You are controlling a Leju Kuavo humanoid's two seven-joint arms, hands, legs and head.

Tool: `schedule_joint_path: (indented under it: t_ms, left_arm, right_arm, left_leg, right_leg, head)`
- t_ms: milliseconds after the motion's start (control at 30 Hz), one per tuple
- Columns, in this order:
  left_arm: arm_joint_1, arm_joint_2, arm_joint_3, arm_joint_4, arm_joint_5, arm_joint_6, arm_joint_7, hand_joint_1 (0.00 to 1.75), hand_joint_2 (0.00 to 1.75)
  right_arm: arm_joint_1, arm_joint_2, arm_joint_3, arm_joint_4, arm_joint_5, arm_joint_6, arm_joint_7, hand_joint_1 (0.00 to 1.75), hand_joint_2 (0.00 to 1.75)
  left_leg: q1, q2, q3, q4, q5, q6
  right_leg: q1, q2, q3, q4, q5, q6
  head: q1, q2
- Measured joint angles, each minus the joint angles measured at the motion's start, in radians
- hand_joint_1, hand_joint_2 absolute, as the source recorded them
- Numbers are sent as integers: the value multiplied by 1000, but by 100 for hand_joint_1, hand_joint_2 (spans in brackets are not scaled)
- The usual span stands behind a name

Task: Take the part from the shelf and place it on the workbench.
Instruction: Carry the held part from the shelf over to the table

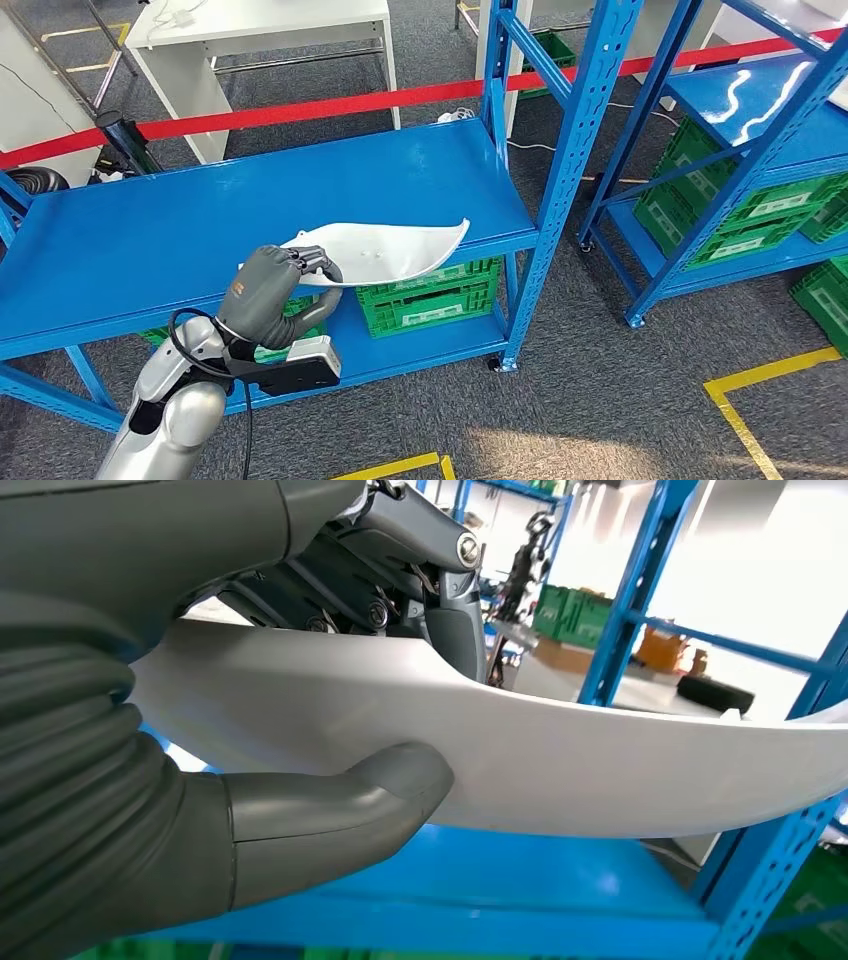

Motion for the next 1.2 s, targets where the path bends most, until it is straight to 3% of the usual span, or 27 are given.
schedule_joint_path:
  t_ms: [33, 133, 200, 300, 367, 433, 467, 500, 533, 600, 667, 700, 767, 833, 867, 933, 967, 1000, 1067, 1100, 1133, 1200]
  left_arm:
    - [3, 2, 1, 2, 0, 0, 1, 157, 175]
    - [4, 6, 8, 6, 5, 0, 2, 157, 175]
    - [4, 8, 14, 8, 8, 0, 1, 157, 175]
    - [10, 10, 20, 12, 10, 0, -1, 157, 175]
    - [15, 9, 21, 14, 11, 0, -5, 157, 175]
    - [19, 8, 21, 17, 12, 0, -8, 157, 175]
    - [19, 7, 21, 19, 12, 0, -9, 157, 175]
    - [19, 7, 21, 23, 12, 0, -11, 157, 175]
    - [18, 7, 21, 27, 12, 0, -12, 157, 175]
    - [12, 7, 21, 34, 14, -2, -15, 157, 175]
    - [3, 8, 23, 40, 19, -4, -19, 157, 175]
    - [-2, 8, 24, 42, 21, -6, -21, 157, 175]
    - [-8, 8, 26, 47, 24, -8, -23, 157, 175]
    - [-11, 9, 28, 52, 29, -9, -25, 157, 175]
    - [-12, 9, 30, 55, 32, -10, -27, 157, 175]
    - [-14, 10, 34, 62, 39, -10, -32, 157, 175]
    - [-16, 11, 37, 67, 41, -10, -33, 157, 175]
    - [-17, 11, 39, 72, 42, -10, -34, 157, 175]
    - [-21, 13, 43, 84, 44, -10, -36, 157, 175]
    - [-24, 14, 45, 90, 45, -10, -37, 157, 175]
    - [-29, 15, 46, 94, 47, -10, -39, 157, 175]
    - [-36, 16, 48, 100, 51, -7, -44, 157, 175]
  right_arm:
    - [0, 0, 0, 0, 1, 0, 0, 0, 0]
    - [-1, 0, 0, 0, 6, 4, 0, 0, 0]
    - [-1, 0, 0, 0, 7, 6, 0, 0, 0]
    - [-1, 0, 0, 0, 3, 6, -1, 0, 0]
    - [0, -1, 0, 0, -2, 5, -1, 0, 0]
    - [-1, -1, -1, 0, -5, 3, 0, 0, 0]
    - [-1, -1, -2, 0, -6, 2, 0, 0, 0]
    - [-1, -1, -2, 0, -6, 2, 0, 0, 0]
    - [-1, -1, -3, 0, -6, 1, 0, 0, 0]
    - [-2, -1, -3, 0, -5, 1, 0, 0, 0]
    - [-5, -2, -3, 0, -4, 1, 0, 0, 0]
    - [-6, -2, -3, 0, -3, 2, -1, 0, 0]
    - [-6, -2, -3, 0, -3, 2, -2, 0, 0]
    - [-7, -2, -3, 0, -3, 1, -1, 0, 0]
    - [-7, -2, -3, 0, -4, 1, 0, 0, 0]
    - [-7, -2, -3, 0, -4, 0, 0, 0, 0]
    - [-7, -2, -3, 0, -4, 0, 0, 0, 0]
    - [-6, -2, -3, 0, -4, 0, 0, 0, 0]
    - [-5, -2, -3, 0, -4, 1, 0, 0, 0]
    - [-4, -2, -3, 0, -4, 2, 0, 0, 0]
    - [-4, -2, -3, 0, -4, 4, 0, 0, 0]
    - [-4, -2, -3, 0, -4, 8, 0, 0, 0]
  left_leg:
    - [-1, 0, 22, -14, 12, 4]
    - [-12, 0, 146, -183, 63, 24]
    - [-21, -1, 183, -249, 69, 33]
    - [-22, 2, 175, -264, 90, 50]
    - [-17, 7, 162, -272, 112, 66]
    - [-16, 9, 135, -270, 133, 73]
    - [-17, 9, 120, -268, 143, 73]
    - [-17, 10, 104, -264, 153, 73]
    - [-16, 10, 88, -260, 161, 71]
    - [-15, 11, 60, -248, 176, 65]
    - [-17, 11, 41, -236, 188, 54]
    - [-18, 11, 37, -233, 195, 47]
    - [-18, 11, 36, -238, 209, 34]
    - [-15, 9, 28, -227, 192, 22]
    - [-13, 8, 17, -201, 156, 17]
    - [-12, 7, -9, -100, 53, 9]
    - [-11, 7, -18, -41, 18, 6]
    - [-11, 7, -18, 3, 8, 4]
    - [-11, 7, 23, 6, 48, 5]
    - [-11, 6, 67, -41, 75, 8]
    - [-11, 4, 120, -110, 83, 12]
    - [-16, 0, 201, -233, 66, 22]
  right_leg:
    - [3, 0, -9, 0, 7, 0]
    - [8, 0, -29, 1, 27, 6]
    - [8, -1, -34, -1, 40, 17]
    - [7, 0, -37, -4, 50, 36]
    - [6, 1, -57, 45, -6, 45]
    - [4, 1, -92, 160, -98, 51]
    - [3, 1, -103, 215, -125, 54]
    - [2, 1, -103, 247, -130, 57]
    - [2, 1, -87, 248, -116, 58]
    - [0, 0, -6, 154, -71, 57]
    - [3, -2, 76, 32, -66, 49]
    - [6, -2, 94, -3, -74, 42]
    - [9, -1, 89, -12, -68, 27]
    - [7, -4, 75, -19, -50, 11]
    - [5, -6, 64, -22, -37, 3]
    - [5, -7, 38, -22, -14, -4]
    - [5, -8, 24, -21, -2, -4]
    - [5, -8, 10, -20, 9, -3]
    - [6, -9, -20, -18, 33, 0]
    - [6, -9, -33, -18, 45, 3]
    - [6, -8, -44, -17, 55, 7]
    - [8, -8, -55, -17, 74, 18]
  head:
    - [0, 0]
    - [1, 0]
    - [0, 0]
    - [-1, 0]
    - [1, 0]
    - [3, 0]
    - [3, 0]
    - [3, 0]
    - [3, 0]
    - [3, 0]
    - [3, 0]
    - [4, 0]
    - [5, 0]
    - [6, 0]
    - [4, 0]
    - [3, 0]
    - [2, 0]
    - [3, 0]
    - [2, 0]
    - [2, 0]
    - [2, 0]
    - [3, 0]
